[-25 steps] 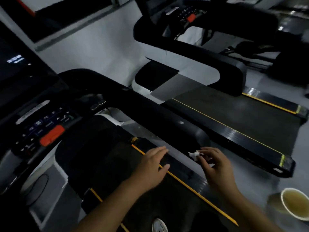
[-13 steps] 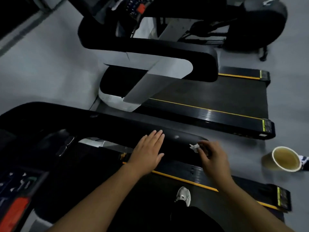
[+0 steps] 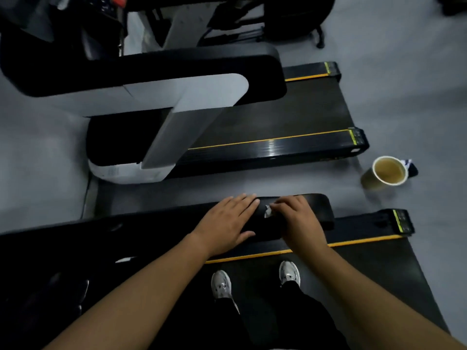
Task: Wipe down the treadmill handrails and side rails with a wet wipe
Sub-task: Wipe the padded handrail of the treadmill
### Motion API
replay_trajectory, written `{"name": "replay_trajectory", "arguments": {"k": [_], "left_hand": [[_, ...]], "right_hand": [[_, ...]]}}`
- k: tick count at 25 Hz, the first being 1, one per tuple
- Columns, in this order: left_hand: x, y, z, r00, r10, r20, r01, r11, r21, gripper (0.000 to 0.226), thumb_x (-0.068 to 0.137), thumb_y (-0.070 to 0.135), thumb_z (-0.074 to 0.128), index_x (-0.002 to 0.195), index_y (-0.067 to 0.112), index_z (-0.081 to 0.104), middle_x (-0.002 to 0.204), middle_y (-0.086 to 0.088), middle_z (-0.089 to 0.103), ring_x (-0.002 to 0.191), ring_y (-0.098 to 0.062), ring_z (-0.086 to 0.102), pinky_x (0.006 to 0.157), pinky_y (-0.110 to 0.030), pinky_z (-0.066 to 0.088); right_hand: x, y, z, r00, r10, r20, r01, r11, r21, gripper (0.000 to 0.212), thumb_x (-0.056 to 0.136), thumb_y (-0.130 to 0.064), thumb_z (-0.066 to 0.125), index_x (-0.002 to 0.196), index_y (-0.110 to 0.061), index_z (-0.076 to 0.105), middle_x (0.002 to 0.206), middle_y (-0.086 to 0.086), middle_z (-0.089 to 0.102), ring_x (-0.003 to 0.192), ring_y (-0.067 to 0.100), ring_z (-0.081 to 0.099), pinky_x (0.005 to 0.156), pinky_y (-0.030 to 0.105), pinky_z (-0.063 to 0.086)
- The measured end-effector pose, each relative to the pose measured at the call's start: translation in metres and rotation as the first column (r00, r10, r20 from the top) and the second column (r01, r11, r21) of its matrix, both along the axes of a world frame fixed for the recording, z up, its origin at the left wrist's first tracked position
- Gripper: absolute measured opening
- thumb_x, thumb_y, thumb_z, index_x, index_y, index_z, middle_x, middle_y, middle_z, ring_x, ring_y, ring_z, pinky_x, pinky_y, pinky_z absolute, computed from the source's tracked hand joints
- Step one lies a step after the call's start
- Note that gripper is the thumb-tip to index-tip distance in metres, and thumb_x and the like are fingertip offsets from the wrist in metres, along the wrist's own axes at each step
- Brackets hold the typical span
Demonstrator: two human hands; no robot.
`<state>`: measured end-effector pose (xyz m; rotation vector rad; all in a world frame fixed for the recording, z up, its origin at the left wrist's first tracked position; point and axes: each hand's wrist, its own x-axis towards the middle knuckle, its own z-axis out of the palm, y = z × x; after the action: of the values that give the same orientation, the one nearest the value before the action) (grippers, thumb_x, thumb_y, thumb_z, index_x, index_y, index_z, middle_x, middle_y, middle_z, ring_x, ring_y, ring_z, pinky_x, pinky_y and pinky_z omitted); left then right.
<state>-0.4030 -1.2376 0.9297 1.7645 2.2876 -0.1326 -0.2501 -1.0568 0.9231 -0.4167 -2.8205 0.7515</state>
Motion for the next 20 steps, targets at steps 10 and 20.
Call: {"name": "replay_trajectory", "arguments": {"k": [10,20], "left_hand": [[-0.015,0.002,-0.020,0.993,-0.115,0.029,0.109,0.979,0.170,0.080,0.100,0.058,0.042,0.160,0.007,0.029,0.165,-0.014,0.033,0.148,-0.029,0.038,0.121,-0.044,0.033],[-0.016,-0.002,-0.026,0.974,-0.206,-0.098,0.227,0.921,0.316,0.066,0.105,0.047,0.046,0.151,-0.001,0.044,0.156,-0.021,0.045,0.145,-0.033,0.043,0.120,-0.047,0.037]], "right_hand": [[-0.023,-0.042,-0.010,0.981,-0.192,-0.004,0.189,0.959,0.210,0.026,0.101,-0.020,0.056,0.116,-0.006,0.071,0.112,0.013,0.064,0.098,0.036,0.056,0.084,0.048,0.051],[-0.004,-0.050,-0.017,0.957,-0.115,0.267,0.042,0.963,0.265,0.074,0.106,-0.060,0.021,0.156,-0.008,0.040,0.161,0.012,0.040,0.152,0.030,0.032,0.123,0.052,0.021]]}}
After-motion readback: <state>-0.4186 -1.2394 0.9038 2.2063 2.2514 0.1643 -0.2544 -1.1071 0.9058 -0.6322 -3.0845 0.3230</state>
